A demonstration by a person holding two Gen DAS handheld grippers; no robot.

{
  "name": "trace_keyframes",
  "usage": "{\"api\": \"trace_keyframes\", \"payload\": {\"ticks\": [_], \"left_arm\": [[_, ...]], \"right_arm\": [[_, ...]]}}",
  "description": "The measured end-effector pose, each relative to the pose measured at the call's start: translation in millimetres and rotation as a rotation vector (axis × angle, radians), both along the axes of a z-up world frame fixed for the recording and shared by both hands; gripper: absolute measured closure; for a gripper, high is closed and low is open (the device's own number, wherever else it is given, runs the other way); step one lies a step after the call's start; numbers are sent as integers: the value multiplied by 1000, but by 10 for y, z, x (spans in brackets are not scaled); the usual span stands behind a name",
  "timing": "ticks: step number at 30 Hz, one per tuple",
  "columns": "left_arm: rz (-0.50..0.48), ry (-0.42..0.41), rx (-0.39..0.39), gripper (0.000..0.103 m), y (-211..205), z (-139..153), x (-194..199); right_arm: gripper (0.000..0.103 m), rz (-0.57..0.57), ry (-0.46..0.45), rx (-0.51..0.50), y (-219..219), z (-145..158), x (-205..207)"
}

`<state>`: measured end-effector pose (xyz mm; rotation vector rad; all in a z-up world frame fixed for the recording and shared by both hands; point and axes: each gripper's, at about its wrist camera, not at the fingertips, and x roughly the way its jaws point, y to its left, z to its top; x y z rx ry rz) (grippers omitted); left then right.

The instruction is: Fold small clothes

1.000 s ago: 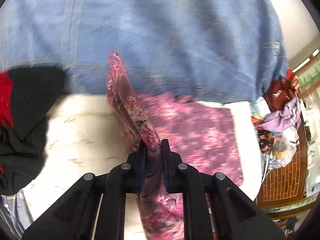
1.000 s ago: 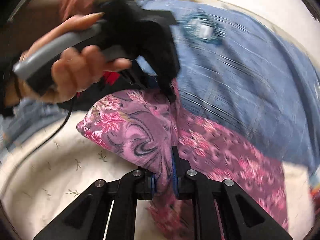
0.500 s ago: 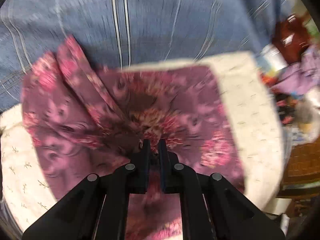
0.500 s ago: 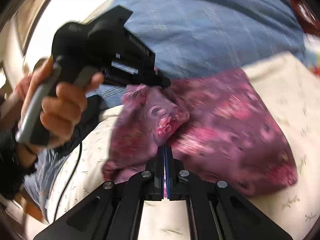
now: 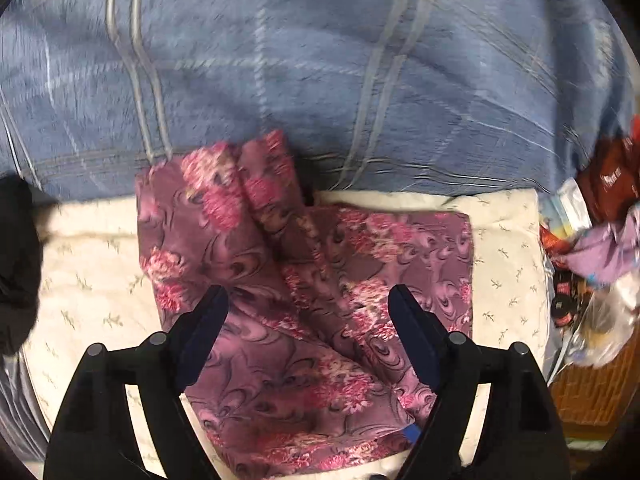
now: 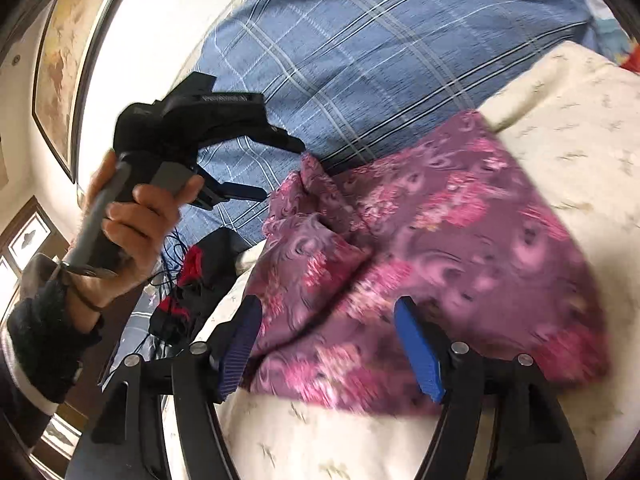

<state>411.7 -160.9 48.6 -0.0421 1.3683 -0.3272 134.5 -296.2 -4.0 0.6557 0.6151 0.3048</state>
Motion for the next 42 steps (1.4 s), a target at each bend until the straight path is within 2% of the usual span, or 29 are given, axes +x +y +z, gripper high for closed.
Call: {"api": "trace_keyframes", "payload": {"ticks": [2,6,13,14,15,16,17,18,19,21,25,29,33,35,38,39,41,42], "left_arm": [[7,34,35,21,-54,-124,40],[8,49,135,21,-114,-390,86],[33,48,175,21,-224,-581,253],[33,39,197,21,-236,-610,248],[33,33,231,27,-242,-639,230],[33,23,252,50,-267,-663,210],[38,13,262,64,-248,-657,171],[47,21,230,83,-204,-637,127],[58,24,196,95,-151,-595,86],[67,-14,162,95,-71,-444,-43],[16,-90,87,95,-113,-52,-374],[-83,-129,20,95,-502,195,-676],[-194,-110,-1,95,-1045,108,-785],[-234,-79,2,95,-1336,-99,-858],[-246,-55,56,95,-1573,-380,-908],[-238,-54,52,94,-1570,-427,-909],[-221,-48,1,94,-1479,-347,-913],[-216,-32,-62,94,-1361,-242,-913]], "right_arm": [[32,9,32,6,59,-32,174],[32,21,29,50,93,-120,353],[33,37,16,60,121,-158,489],[38,40,16,57,132,-161,534],[57,48,16,56,146,-166,606],[73,66,22,61,160,-180,643],[98,79,29,65,167,-191,665],[98,76,27,64,169,-195,659],[98,76,10,70,167,-178,644],[98,74,-14,93,138,-131,598],[98,66,-67,178,4,14,363],[98,12,-107,229,-266,132,22],[98,-80,-102,253,-594,78,-311],[98,-115,-92,249,-718,11,-436],[98,-152,-29,244,-863,-180,-513],[98,-161,-2,244,-893,-250,-502],[95,-137,67,263,-945,-406,-449],[91,-149,86,251,-976,-419,-469]]}}
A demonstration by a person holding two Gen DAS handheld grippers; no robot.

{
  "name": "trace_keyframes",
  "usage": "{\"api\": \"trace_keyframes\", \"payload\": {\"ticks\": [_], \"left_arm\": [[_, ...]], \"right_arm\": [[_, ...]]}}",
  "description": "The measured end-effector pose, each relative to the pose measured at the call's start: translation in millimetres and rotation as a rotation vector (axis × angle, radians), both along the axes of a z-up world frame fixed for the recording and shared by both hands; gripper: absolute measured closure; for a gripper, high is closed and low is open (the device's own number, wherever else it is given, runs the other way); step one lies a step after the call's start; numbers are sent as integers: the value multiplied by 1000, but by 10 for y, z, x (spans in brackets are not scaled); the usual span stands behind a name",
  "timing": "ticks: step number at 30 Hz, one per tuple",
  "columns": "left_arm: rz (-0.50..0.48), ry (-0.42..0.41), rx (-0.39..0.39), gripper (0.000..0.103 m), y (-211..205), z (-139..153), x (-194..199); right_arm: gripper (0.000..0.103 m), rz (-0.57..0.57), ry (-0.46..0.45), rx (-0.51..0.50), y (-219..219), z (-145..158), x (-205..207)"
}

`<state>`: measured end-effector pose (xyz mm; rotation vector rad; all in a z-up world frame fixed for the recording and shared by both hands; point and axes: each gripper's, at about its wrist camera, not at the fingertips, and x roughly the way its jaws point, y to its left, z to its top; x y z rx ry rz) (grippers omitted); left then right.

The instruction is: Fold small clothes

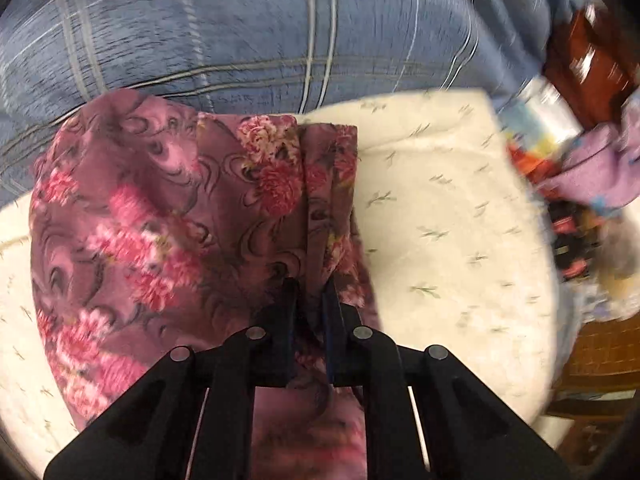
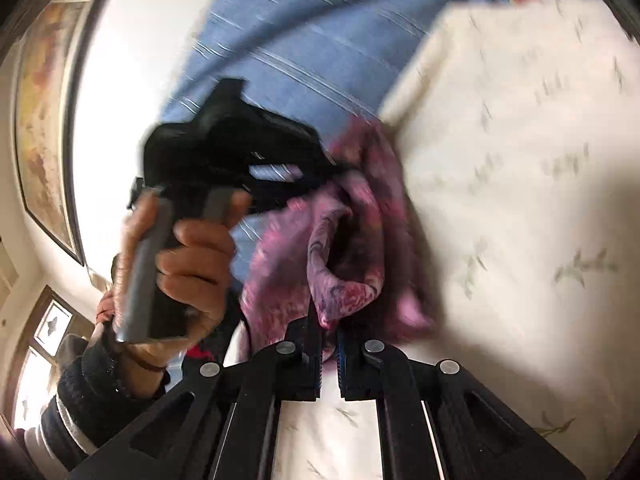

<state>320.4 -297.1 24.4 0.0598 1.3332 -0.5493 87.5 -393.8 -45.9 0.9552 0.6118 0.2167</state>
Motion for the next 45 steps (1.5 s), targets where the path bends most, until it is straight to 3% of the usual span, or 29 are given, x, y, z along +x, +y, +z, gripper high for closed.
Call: {"api": "trace_keyframes", "payload": {"ticks": [2,4,6,8,9,10,13,16,17,18,19,20,23,25,27,31,34,35,37,38,40,42,43,45], "left_arm": [[0,29,-144,87,382,265,-14],[37,-7,-235,44,818,464,-50],[141,-94,-260,33,1304,598,-92],[207,-114,-217,33,1670,576,-57],[244,-85,-207,33,1821,493,-16],[268,-56,-204,33,1887,409,-3],[315,29,-219,33,2004,114,100],[340,98,-249,33,2022,-125,152],[340,118,-261,33,1985,-172,172],[333,125,-280,34,1957,-170,174],[328,117,-291,35,1931,-139,149],[332,88,-295,35,1878,-94,120],[343,3,-256,35,1854,-62,74],[349,10,-187,34,1790,-220,131],[366,85,-170,36,1721,-409,152],[344,24,-182,38,1744,-214,-89],[333,-44,-181,37,1765,-40,-468],[325,-62,-173,37,1741,-33,-574],[326,-99,-124,37,1696,-44,-750],[326,-108,-98,37,1673,-63,-800],[323,-106,-53,37,1712,-135,-869],[332,-119,-53,37,1729,-109,-926],[333,-124,-50,37,1709,-94,-941],[337,-131,-41,37,1709,-83,-966]], "right_arm": [[89,7,-1,-15,-70,48,-57],[82,-27,-22,-73,-180,193,-105],[78,-79,-59,-145,-288,378,-64],[71,-71,-94,-187,-402,610,190],[59,-53,-95,-186,-434,649,348],[54,-11,-79,-178,-455,688,574],[52,59,5,-156,-463,641,1240],[51,87,172,-203,-382,473,1823],[53,95,206,-201,-342,431,1918],[68,162,219,-187,-266,393,2069],[87,224,236,-234,-158,426,2213],[94,237,218,-317,-79,521,2210],[95,196,88,-377,-146,758,2070],[95,168,173,-355,-295,510,2116],[93,173,270,-395,-311,259,2187],[86,162,161,-323,-360,418,1854],[66,219,92,-224,-342,517,1515],[50,237,91,-195,-315,510,1418],[44,247,125,-214,-238,447,1307],[46,256,144,-246,-190,397,1291],[69,257,178,-343,-48,351,1311],[93,240,137,-380,-61,498,1214],[93,219,111,-404,-68,570,1157],[93,197,152,-481,-60,487,1097]]}}
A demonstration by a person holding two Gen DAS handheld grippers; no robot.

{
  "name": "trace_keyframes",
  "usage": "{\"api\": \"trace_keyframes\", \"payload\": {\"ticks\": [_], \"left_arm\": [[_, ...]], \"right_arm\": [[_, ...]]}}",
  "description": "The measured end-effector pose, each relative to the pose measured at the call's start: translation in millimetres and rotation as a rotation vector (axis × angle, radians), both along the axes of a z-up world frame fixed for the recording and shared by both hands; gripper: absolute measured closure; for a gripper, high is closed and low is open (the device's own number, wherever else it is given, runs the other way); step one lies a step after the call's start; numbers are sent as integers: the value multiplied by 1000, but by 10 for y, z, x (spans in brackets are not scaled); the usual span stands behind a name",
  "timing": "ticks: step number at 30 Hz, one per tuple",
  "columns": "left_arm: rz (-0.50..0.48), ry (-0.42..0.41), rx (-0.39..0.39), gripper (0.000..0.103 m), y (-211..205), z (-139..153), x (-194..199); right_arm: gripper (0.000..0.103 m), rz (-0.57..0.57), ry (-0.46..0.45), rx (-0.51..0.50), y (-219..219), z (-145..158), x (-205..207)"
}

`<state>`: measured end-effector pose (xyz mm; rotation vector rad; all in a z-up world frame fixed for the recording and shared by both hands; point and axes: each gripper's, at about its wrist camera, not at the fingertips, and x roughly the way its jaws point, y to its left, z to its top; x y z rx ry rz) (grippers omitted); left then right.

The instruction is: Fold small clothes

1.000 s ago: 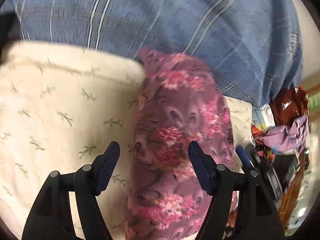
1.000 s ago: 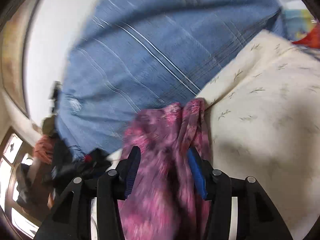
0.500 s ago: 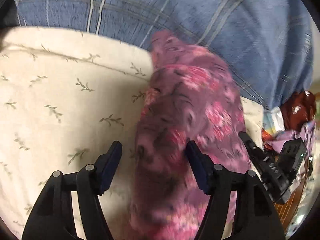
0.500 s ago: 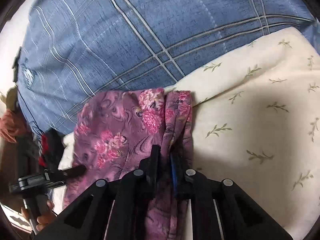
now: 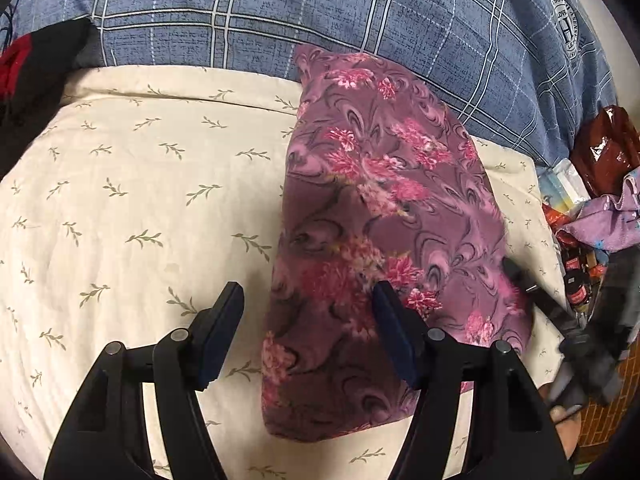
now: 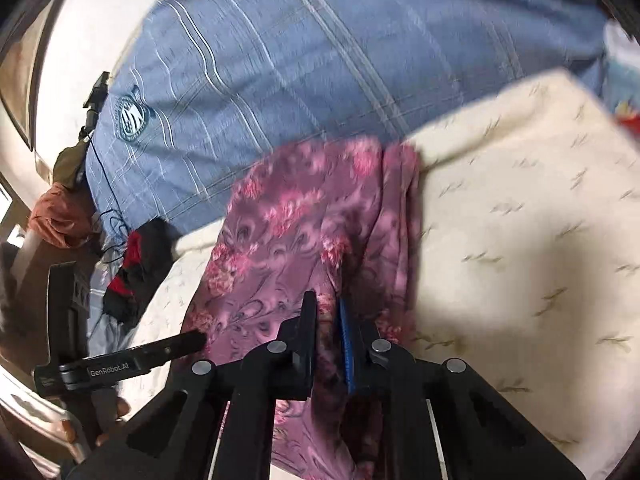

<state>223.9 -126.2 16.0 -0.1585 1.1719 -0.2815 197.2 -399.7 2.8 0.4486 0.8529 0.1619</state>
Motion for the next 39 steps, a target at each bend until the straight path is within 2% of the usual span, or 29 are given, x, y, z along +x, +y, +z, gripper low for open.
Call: {"api": "trace_keyframes", "payload": {"ticks": [1,2,3,6,11,12,14,15,17,19,21,23,24,26,28,31,33,34,35,36,39], "left_arm": [[3,6,1,37,-40,-10,-24],[10,6,5,37,-65,-8,-49],[11,4,8,37,103,-1,-46],[11,0,25,37,-8,-52,-50],[11,-7,48,37,-3,-41,-126],[12,-3,50,37,-2,-40,-138],[12,22,41,37,5,-31,-157],[8,37,17,37,40,-6,-180],[-1,55,-63,37,123,71,-234],[9,56,-108,35,237,101,-296],[23,78,-92,33,277,-3,-304],[6,149,-46,33,241,-263,-271],[0,136,-43,33,245,-287,-295],[-31,90,-20,33,238,-177,-380],[-78,69,-66,33,290,-58,-436],[-75,3,-138,33,414,189,-387],[-52,-19,-156,31,447,308,-213],[-45,-18,-159,26,430,330,-74],[-35,-5,-145,26,388,316,90],[-24,12,-138,26,361,301,207],[-4,107,-182,26,244,112,553]], "right_arm": [[93,11,46,-36,3,-123,16],[93,4,33,-27,-31,-138,-19],[89,2,27,-16,-38,-103,-37],[83,1,21,8,-5,0,-108],[74,-8,32,136,-77,-98,-410],[65,-13,35,151,-72,-128,-462],[61,-11,54,143,-20,-185,-524],[69,2,53,100,42,-172,-528],[93,52,18,71,120,-27,-558],[94,51,-52,66,130,159,-650],[95,35,-73,64,107,193,-717],[96,27,18,27,84,-45,-673],[96,30,76,-3,79,-211,-651],[97,25,50,37,18,-190,-716],[87,14,32,87,-61,-60,-752],[84,-47,-35,122,-254,138,-749],[65,-88,-67,175,-406,241,-634],[61,-90,-68,210,-447,259,-502],[54,-77,-53,230,-447,242,-369],[54,-80,-37,226,-406,224,-229],[55,-36,15,226,-260,60,128]]}}
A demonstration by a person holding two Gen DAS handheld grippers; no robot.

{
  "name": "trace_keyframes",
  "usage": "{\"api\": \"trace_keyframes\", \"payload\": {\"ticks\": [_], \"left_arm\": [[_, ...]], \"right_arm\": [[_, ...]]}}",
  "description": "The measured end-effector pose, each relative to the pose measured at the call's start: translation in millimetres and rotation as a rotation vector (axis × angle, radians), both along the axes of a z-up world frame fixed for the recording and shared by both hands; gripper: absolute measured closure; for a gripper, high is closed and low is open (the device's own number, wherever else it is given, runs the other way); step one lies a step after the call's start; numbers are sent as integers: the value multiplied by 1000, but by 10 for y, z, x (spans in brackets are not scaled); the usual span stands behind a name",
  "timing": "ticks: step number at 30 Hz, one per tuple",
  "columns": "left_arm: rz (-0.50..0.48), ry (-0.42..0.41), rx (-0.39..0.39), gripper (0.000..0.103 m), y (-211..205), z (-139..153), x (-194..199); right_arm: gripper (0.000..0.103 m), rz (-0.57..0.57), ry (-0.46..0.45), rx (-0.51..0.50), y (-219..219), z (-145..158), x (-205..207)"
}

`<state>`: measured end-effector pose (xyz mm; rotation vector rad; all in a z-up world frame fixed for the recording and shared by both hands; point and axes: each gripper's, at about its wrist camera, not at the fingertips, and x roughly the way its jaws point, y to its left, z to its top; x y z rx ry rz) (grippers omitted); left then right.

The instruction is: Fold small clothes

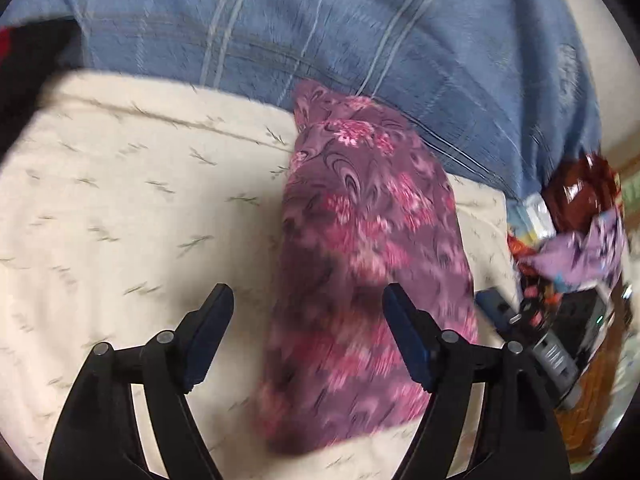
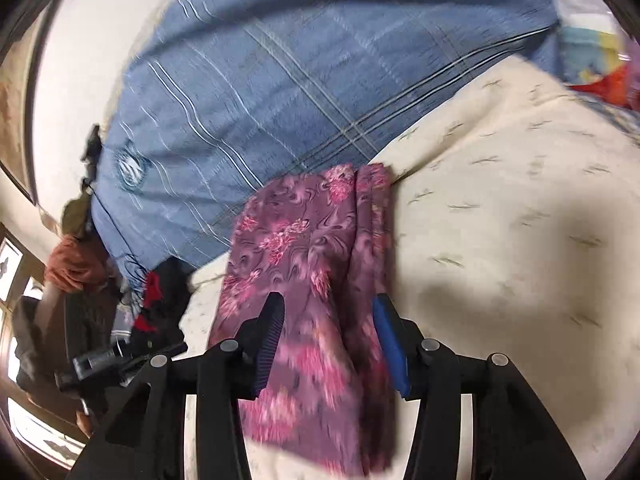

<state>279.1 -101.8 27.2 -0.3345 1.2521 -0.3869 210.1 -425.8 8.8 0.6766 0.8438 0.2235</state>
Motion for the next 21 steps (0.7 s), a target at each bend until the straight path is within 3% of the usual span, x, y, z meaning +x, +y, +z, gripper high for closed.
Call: {"api": "trace_keyframes", "payload": {"ticks": [1,2,3,4,5,8,10,12,15,17,19,21], "left_arm": [[2,24,-6,26,-51,-67,85],[8,29,19,26,-99,-116,131],[16,32,71,26,-128,-193,165],[20,50,122,24,-154,-294,220],[13,93,117,24,-148,-416,270],[17,59,48,24,-2,-292,269],[16,24,-6,24,134,-199,273],[33,55,-80,24,281,-225,319],[35,146,-180,24,344,-398,397],[16,174,-229,24,303,-488,358],[-14,139,-224,15,200,-493,287],[-80,125,-237,14,36,-454,244]], "right_arm": [[58,12,16,-17,80,-54,100],[80,27,15,-85,185,-70,202],[93,35,9,-144,282,-94,229],[93,46,12,-231,345,-119,271],[92,56,43,-301,378,-201,313],[83,62,22,-272,258,-141,254],[75,6,-13,-164,-30,-69,159],[58,-49,4,-20,-324,-129,118],[57,-95,33,103,-568,-294,83],[54,-56,30,176,-538,-410,75],[52,23,9,201,-390,-448,87],[30,111,-10,123,-168,-366,133]]}}
